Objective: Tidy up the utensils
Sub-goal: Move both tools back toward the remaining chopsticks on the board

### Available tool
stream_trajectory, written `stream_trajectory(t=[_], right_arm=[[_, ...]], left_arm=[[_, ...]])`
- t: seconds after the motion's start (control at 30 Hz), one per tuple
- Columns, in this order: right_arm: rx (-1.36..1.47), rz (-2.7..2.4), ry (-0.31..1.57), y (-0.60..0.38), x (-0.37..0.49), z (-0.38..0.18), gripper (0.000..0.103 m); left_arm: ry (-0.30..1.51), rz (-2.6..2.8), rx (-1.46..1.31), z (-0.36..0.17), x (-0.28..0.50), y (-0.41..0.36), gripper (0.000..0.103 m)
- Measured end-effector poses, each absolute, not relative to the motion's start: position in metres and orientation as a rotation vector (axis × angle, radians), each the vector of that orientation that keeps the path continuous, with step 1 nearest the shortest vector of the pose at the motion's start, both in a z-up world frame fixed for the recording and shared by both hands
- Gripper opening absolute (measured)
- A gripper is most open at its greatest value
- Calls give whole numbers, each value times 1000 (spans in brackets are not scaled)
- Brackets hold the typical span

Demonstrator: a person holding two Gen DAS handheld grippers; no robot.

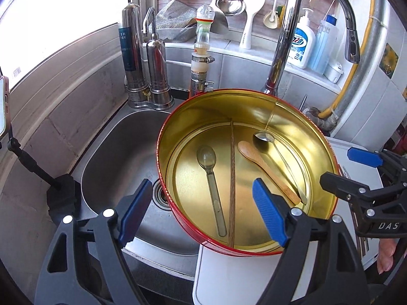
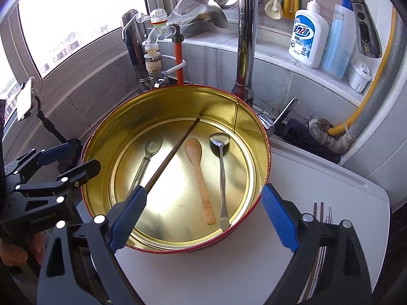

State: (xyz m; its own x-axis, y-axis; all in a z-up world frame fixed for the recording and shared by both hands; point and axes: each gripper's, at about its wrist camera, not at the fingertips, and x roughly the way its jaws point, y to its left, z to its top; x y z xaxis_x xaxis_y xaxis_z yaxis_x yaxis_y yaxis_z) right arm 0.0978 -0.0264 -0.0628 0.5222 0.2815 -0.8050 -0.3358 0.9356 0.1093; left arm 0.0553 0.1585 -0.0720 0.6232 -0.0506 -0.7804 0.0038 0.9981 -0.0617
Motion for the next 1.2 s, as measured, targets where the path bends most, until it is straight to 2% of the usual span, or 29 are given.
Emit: stream_trajectory(t=[0.5, 0.83, 1.2], right_arm=[[-6, 307, 904, -80, 65, -55, 93], [101, 160, 911, -172, 41, -66, 93], [167, 18, 1003, -242, 38, -98, 93]], left_arm=[[883, -96, -43, -61, 34, 123, 79], [875, -269, -23, -48, 30, 43, 79], [929, -452, 65, -66, 27, -45, 79]])
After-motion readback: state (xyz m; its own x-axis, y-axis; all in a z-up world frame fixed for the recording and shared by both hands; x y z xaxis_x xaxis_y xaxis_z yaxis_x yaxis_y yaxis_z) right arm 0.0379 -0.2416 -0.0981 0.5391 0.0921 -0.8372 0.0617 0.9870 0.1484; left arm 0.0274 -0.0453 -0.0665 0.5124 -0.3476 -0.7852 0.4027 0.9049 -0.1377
